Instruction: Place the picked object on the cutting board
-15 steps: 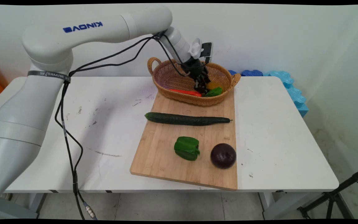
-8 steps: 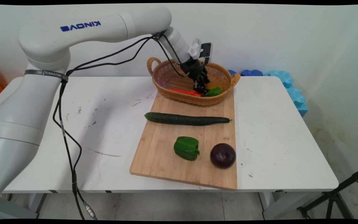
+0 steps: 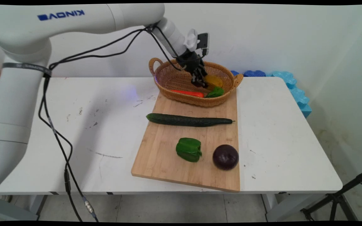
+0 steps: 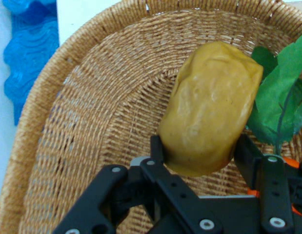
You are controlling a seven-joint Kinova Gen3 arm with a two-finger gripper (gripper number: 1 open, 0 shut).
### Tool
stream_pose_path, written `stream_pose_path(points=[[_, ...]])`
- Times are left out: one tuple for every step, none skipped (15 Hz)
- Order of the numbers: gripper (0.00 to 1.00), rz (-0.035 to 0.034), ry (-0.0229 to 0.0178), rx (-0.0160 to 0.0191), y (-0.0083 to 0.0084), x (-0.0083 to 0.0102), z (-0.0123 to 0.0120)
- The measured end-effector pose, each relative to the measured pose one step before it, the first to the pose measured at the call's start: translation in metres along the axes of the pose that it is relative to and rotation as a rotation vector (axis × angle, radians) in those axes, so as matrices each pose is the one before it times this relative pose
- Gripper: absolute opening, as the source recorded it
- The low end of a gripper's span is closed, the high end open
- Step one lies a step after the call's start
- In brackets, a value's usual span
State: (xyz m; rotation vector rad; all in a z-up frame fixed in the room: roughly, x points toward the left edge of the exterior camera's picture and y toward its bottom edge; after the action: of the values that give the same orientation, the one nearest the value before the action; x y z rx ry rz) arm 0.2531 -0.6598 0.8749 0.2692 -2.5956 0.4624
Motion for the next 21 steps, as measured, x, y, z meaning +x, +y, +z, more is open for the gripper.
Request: stream_pose_path(points=[[0.0, -0.01213, 0.00085, 0.01285, 0.00223, 0.0008, -0.0104], [0.0, -0.01103, 0.00105, 0.01009, 0.00188, 0.0002, -0.00858], [0.0, -0.01072, 0.00059, 0.0091, 0.00216, 0.00013, -0.00834], [0.0, -0.01302, 0.00143, 0.01091, 0.00273, -0.00015, -0.01051], [0.0, -0.01419, 0.00143, 0.01058, 0.00306, -0.00034, -0.01095], [0.0, -0.01197, 0.00089, 0.00811, 0.00298, -0.00054, -0.00925], [0.0, -0.00785, 0.00069, 0.00557, 0.0021, -0.00063, -0.00642], [0.0, -0.01255, 0.00103, 0.00756, 0.00344, -0.00084, -0.00948], [0.0, -0.01448, 0.00074, 0.00863, 0.00445, -0.00143, -0.01162], [0.0, -0.0156, 0.00045, 0.00794, 0.00478, -0.00204, -0.01168], [0.0, -0.01584, -0.00001, 0.00642, 0.00502, -0.00212, -0.01113], [0.0, -0.01402, 0.00014, 0.00533, 0.00546, -0.0021, -0.01099], [0.0, -0.01524, -0.00077, 0.00328, 0.00545, -0.00266, -0.00998], [0.0, -0.0166, -0.00122, 0.00153, 0.0065, -0.00305, -0.01075], [0.0, -0.01379, -0.00195, -0.00183, 0.00651, -0.00318, -0.00877], [0.0, -0.01607, -0.00182, -0.00364, 0.00782, -0.00334, -0.00985], [0.0, -0.01605, -0.00307, -0.00634, 0.00832, -0.0042, -0.00917], [0.0, -0.01381, -0.00307, -0.00689, 0.00755, -0.00412, -0.00754], [0.0, -0.00905, -0.00176, -0.005, 0.00502, -0.00281, -0.00478], [0.0, -0.01246, -0.00349, -0.00882, 0.00769, -0.00437, -0.0064], [0.0, -0.01682, -0.00473, -0.01132, 0.00941, -0.00604, -0.00727]])
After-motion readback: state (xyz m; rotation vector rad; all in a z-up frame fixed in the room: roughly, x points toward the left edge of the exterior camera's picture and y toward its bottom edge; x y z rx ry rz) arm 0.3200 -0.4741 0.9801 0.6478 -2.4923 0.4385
